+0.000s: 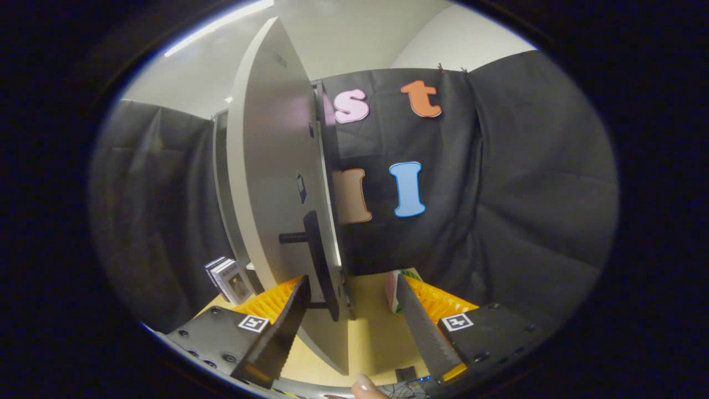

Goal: Open the shoe cabinet door, grab the shoes and put them into the shoe cabinet, then close the shoe cabinet door.

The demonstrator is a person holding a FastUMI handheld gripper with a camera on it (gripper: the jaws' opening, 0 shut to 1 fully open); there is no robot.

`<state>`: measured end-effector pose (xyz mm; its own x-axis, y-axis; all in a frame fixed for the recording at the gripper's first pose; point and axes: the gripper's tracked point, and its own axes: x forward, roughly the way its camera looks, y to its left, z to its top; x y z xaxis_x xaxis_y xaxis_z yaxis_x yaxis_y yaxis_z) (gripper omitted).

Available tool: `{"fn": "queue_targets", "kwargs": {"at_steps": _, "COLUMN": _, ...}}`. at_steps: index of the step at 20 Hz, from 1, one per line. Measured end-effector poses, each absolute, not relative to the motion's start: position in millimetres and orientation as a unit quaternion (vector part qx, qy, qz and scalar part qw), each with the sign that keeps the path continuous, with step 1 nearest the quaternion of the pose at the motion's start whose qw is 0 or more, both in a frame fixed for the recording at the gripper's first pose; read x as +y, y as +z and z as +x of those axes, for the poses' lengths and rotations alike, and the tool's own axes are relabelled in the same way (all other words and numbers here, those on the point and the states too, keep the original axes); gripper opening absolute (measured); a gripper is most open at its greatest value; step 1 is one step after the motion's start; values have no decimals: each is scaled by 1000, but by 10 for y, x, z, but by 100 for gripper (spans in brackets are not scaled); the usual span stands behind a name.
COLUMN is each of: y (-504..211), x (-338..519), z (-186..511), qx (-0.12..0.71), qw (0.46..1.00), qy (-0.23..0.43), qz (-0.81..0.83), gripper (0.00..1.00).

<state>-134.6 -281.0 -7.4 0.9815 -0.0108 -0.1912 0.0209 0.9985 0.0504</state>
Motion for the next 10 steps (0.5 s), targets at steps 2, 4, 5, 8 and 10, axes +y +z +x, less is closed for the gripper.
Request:
{"fn": "queue_targets", "kwargs": {"at_steps": 2, "y": -42, "x": -2822, "z": -1234, "qx": 95, "qw": 995, "qy": -7, "qz": 28, "gripper": 97}}
{"fn": "queue_targets", "kwargs": {"at_steps": 4, "y": -15, "x": -2818, "z": -1131, "qx": 95, "qw": 995, "qy": -2, "qz": 38, "gripper": 96}}
{"fn": "queue_targets", "kwargs": {"at_steps": 5, "y": -28, "x": -2793, "z": -1110, "qx": 98, "qw": 994, "qy": 3, "qz": 43, "gripper": 95}}
{"fn": "queue_targets", "kwargs": {"at_steps": 8, "y": 36, "x": -2691, "z": -1069, "qx": 87, "qw": 995, "qy": 19, "qz": 39, "gripper": 94}}
{"fn": "queue_targets", "kwargs": {"at_steps": 10, "y": -30, "x": -2412, "z": -1058, "qx": 93, "qw": 994, "qy": 41, "qz": 41, "gripper": 93}}
